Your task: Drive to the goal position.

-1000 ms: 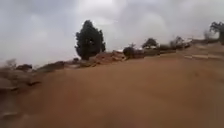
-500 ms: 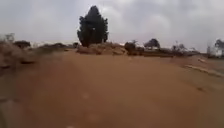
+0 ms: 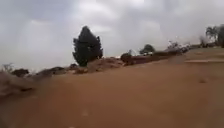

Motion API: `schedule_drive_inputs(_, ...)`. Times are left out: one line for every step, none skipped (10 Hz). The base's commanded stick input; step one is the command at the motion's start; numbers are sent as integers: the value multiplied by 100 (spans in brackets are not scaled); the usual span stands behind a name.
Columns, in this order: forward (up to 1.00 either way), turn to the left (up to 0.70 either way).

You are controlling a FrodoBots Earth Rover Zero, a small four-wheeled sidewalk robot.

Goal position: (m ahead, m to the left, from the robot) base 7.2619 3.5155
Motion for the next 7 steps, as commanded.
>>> schedule_drive_inputs(50,0)
schedule_drive_inputs(50,0)
schedule_drive_inputs(50,0)
schedule_drive_inputs(50,0)
schedule_drive_inputs(50,0)
schedule_drive_inputs(50,0)
schedule_drive_inputs(50,0)
